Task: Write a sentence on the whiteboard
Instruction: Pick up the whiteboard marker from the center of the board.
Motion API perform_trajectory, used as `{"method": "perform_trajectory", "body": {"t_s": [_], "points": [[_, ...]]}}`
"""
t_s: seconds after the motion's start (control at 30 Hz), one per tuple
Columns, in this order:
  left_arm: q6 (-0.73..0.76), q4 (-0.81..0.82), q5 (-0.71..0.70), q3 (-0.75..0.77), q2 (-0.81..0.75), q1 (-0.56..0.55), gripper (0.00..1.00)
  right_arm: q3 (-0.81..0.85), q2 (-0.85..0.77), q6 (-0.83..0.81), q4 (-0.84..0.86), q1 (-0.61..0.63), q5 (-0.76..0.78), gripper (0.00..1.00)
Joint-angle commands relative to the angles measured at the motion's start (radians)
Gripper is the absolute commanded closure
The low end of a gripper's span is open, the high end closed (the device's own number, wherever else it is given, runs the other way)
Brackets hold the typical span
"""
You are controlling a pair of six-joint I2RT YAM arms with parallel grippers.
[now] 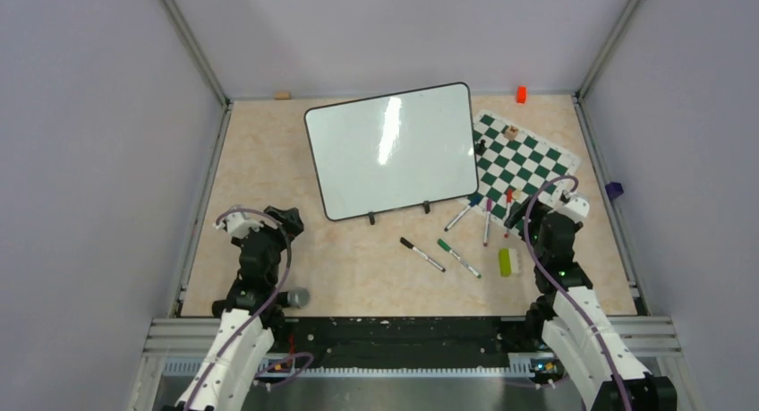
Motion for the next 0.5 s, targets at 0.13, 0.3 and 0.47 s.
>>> {"method": "perform_trajectory", "body": {"t_s": [0.13,0.3,0.47], "points": [[0.148,0.091,0.221,0.033,-0.016,-0.005,0.02,0.054,-0.008,0.041,-0.023,-0.007,0.057,0.01],[0.186,0.152,0.38,0.02,-0.007,-0.005,0.01,0.108,0.02,0.065,-0.098,-0.007,-0.034,0.01],[0.193,0.247,0.523,-0.009,0.008,-0.005,0.04,0.293,0.16,0.06,-0.313,-0.007,-0.064,0.08]]}}
